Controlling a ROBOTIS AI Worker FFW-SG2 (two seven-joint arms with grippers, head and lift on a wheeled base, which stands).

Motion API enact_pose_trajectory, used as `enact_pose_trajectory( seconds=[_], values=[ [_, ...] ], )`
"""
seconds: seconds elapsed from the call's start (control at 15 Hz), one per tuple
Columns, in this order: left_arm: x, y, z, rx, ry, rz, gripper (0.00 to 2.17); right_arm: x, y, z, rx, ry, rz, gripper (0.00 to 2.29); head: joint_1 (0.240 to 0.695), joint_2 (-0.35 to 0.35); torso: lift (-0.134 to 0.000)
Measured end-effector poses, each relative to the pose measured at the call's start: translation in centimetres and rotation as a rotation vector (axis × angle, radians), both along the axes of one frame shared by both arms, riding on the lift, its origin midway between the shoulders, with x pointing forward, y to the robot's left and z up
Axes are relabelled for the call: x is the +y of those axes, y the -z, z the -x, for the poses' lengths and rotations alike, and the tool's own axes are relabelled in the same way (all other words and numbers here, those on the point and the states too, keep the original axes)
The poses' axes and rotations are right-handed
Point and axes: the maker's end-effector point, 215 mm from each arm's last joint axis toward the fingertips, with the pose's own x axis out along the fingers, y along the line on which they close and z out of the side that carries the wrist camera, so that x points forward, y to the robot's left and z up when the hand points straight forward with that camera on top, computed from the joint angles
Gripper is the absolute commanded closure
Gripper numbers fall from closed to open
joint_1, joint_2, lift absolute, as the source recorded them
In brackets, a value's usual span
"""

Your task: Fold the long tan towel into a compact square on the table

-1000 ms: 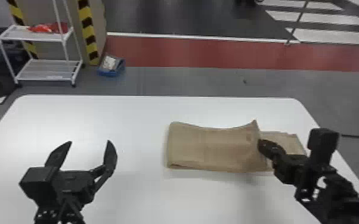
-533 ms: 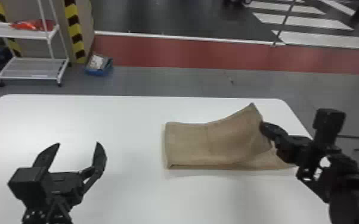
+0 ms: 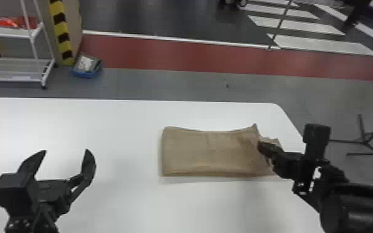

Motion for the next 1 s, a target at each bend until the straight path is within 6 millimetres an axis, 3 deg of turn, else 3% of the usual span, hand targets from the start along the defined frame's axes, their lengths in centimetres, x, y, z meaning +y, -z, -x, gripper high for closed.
enact_pose_trajectory(
  seconds=[0.13, 0.27, 0.47, 0.67, 0.87, 1.0],
  values=[
    [0.0, 0.2, -0.1, 0.004, -0.001, -0.001, 0.04, -1.5, -3.1, 1.0, 0.003, 0.027, -0.015, 1.14, 0.695, -0.23, -0.113],
    [-0.2, 0.1, -0.1, 0.003, 0.002, -0.008, 0.04, -3.5, -4.2, 2.1, 0.023, 0.062, -0.021, 1.14, 0.695, -0.263, -0.113],
    [-0.5, 0.2, -0.1, 0.002, 0.013, -0.012, 0.04, -5.7, -2.0, 2.5, 0.065, 0.093, 0.007, 1.14, 0.695, -0.293, -0.113],
    [-1.0, 0.5, -0.2, 0.007, 0.023, -0.017, 0.04, -5.9, -1.2, 1.1, 0.026, 0.082, 0.039, 1.14, 0.695, -0.296, -0.113],
    [-0.9, 0.8, -0.2, 0.015, 0.023, -0.023, 0.04, -5.8, -2.8, 0.2, -0.011, 0.079, 0.045, 1.14, 0.695, -0.291, -0.113],
    [-0.7, 0.9, -0.2, 0.021, 0.017, -0.025, 0.04, -7.8, -5.4, -0.3, -0.034, 0.111, 0.042, 1.14, 0.695, -0.303, -0.113]
  ],
)
